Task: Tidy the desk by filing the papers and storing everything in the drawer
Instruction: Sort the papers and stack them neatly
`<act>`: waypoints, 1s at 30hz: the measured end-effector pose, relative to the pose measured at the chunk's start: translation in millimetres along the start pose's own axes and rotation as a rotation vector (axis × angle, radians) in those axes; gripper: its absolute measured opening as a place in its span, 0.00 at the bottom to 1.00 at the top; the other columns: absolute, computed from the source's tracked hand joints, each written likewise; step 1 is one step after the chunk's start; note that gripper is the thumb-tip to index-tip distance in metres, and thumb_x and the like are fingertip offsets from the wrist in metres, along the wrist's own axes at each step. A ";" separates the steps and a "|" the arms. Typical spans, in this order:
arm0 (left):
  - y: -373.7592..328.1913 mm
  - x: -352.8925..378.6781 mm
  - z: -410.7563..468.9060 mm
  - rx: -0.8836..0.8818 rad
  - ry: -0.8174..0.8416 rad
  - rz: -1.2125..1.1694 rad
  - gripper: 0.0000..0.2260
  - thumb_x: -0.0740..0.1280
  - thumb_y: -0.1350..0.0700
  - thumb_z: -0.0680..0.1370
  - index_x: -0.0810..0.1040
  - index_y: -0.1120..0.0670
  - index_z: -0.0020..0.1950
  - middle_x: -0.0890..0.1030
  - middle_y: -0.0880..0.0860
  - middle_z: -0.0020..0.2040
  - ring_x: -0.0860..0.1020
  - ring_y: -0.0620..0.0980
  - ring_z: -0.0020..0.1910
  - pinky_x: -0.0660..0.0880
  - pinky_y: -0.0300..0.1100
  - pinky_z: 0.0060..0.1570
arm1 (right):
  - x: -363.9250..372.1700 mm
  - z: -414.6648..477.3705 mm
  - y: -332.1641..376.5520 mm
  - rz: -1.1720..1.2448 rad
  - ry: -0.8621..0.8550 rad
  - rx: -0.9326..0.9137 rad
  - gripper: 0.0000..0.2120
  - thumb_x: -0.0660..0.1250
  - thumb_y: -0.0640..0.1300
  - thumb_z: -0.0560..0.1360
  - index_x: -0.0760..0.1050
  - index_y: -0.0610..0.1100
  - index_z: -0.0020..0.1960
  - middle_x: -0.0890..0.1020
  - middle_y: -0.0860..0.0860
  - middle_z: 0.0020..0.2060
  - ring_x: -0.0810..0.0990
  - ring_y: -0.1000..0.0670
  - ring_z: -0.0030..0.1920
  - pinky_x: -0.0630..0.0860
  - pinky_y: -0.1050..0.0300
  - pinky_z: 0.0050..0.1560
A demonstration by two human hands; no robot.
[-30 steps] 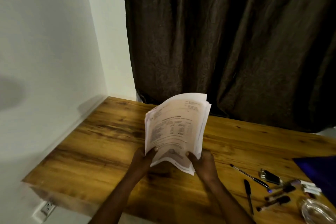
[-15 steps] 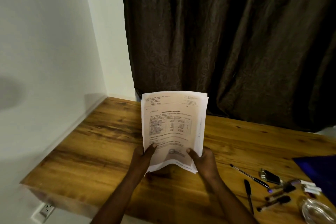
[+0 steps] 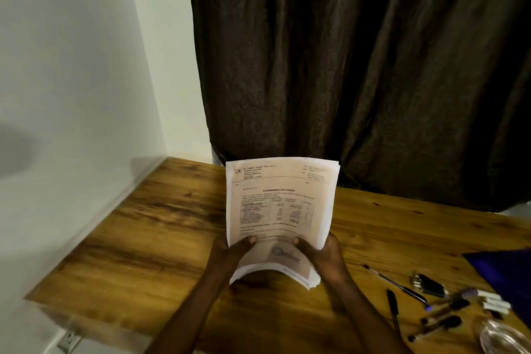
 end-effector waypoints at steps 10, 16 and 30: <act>1.5 -4.9 7.2 0.016 -0.029 0.081 0.13 0.78 0.60 0.70 0.82 0.54 0.52 0.86 0.51 0.46 0.84 0.51 0.50 0.82 0.41 0.43 | -13.3 9.8 -4.6 -0.020 -0.010 -0.003 0.16 0.77 0.37 0.68 0.81 0.43 0.55 0.86 0.48 0.49 0.85 0.49 0.49 0.84 0.50 0.47; 1.8 -6.9 18.5 0.027 0.002 0.169 0.14 0.78 0.60 0.70 0.82 0.55 0.55 0.86 0.51 0.49 0.84 0.52 0.51 0.82 0.47 0.49 | -16.1 17.9 -1.4 -0.039 0.007 0.012 0.24 0.80 0.47 0.63 0.80 0.42 0.57 0.86 0.49 0.50 0.86 0.50 0.49 0.84 0.50 0.47; 1.7 -1.1 17.5 0.019 -0.026 0.030 0.15 0.76 0.64 0.71 0.82 0.57 0.56 0.86 0.52 0.49 0.84 0.50 0.49 0.81 0.39 0.41 | -17.3 8.6 -13.4 -0.024 -0.048 -0.061 0.11 0.66 0.36 0.78 0.78 0.40 0.60 0.86 0.49 0.52 0.85 0.47 0.52 0.83 0.48 0.50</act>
Point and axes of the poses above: each hand's wrist, its own z-axis towards the middle knuckle, its own x-axis out of the palm, y = z × x, the point moved 6 cm from there along z, towards the middle knuckle
